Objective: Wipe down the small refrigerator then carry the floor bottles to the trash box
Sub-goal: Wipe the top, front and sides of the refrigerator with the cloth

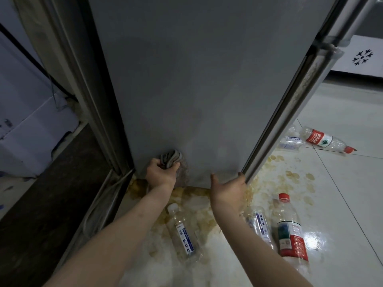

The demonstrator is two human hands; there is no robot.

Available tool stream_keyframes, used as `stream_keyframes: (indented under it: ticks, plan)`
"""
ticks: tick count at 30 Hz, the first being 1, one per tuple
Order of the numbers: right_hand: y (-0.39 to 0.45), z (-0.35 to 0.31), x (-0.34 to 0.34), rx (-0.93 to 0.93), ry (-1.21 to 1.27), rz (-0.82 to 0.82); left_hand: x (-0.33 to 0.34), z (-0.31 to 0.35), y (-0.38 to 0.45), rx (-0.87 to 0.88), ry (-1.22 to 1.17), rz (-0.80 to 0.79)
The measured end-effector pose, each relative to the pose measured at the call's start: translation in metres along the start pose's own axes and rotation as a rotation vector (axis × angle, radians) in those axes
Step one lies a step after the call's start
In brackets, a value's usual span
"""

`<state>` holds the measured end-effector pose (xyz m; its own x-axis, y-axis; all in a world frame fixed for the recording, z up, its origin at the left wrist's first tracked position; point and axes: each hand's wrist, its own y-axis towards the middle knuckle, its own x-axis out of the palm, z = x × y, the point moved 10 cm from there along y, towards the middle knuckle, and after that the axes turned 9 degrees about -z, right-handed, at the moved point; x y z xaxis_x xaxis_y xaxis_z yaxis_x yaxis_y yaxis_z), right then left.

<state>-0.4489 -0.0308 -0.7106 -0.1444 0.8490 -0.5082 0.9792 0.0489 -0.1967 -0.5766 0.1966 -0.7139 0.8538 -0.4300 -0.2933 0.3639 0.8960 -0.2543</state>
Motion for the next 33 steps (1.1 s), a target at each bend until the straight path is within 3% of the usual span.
stream_keyframes:
  ticks: [6,33]
  plan:
    - [0.01,-0.004,0.007,0.029,0.1,-0.002,0.004,-0.013,0.009,-0.019,0.054,-0.03]
    - [0.025,0.009,0.001,-0.018,0.067,0.121,0.013,-0.066,0.03,-0.133,0.182,-0.095]
